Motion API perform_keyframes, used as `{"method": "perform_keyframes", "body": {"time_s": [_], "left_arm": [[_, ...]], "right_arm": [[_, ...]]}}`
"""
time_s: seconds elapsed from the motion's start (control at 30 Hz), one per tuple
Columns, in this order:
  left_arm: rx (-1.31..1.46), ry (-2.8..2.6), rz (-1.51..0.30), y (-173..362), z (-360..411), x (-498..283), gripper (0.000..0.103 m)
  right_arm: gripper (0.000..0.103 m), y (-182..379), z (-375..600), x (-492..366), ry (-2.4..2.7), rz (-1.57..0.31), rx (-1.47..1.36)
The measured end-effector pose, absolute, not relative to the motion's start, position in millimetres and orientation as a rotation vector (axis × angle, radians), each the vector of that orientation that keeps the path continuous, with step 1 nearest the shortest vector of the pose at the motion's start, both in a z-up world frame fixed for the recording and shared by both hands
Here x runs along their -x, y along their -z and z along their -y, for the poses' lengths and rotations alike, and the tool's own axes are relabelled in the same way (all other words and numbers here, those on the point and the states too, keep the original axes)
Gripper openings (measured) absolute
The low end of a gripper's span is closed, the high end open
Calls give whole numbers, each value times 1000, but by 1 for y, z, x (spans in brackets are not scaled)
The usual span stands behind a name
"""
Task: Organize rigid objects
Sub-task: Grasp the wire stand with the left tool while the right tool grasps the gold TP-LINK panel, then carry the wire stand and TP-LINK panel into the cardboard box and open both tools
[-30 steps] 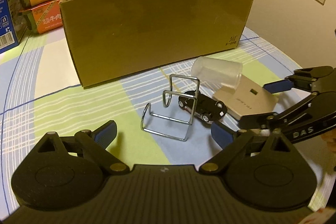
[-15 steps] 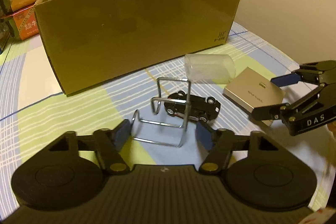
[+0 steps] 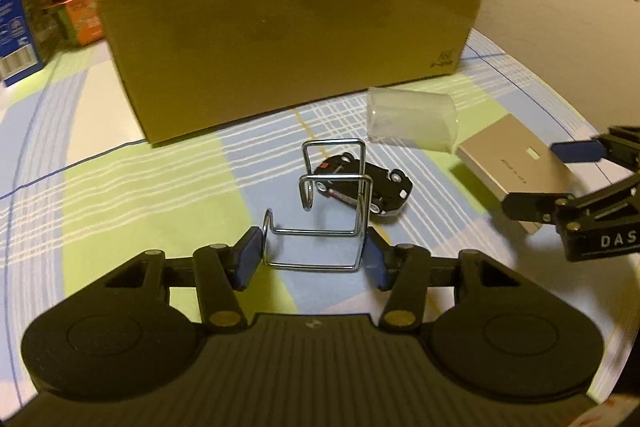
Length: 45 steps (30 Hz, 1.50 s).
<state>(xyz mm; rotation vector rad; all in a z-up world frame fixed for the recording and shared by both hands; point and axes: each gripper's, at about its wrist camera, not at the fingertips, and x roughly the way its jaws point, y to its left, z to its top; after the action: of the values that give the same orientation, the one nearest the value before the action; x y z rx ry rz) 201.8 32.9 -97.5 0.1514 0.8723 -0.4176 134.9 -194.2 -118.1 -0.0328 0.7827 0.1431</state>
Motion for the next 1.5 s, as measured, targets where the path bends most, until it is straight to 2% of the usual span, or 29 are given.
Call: {"method": "perform_keyframes", "body": {"time_s": [0.37, 0.93, 1.5], "left_arm": [[-53, 316, -875, 73, -37, -182, 48], [14, 226, -799, 0, -21, -151, 48], [-23, 244, -724, -55, -17, -197, 48]], "right_arm": [[85, 88, 203, -118, -139, -733, 4], [85, 26, 208, -101, -185, -627, -34], [85, -33, 217, -151, -223, -560, -46]]}}
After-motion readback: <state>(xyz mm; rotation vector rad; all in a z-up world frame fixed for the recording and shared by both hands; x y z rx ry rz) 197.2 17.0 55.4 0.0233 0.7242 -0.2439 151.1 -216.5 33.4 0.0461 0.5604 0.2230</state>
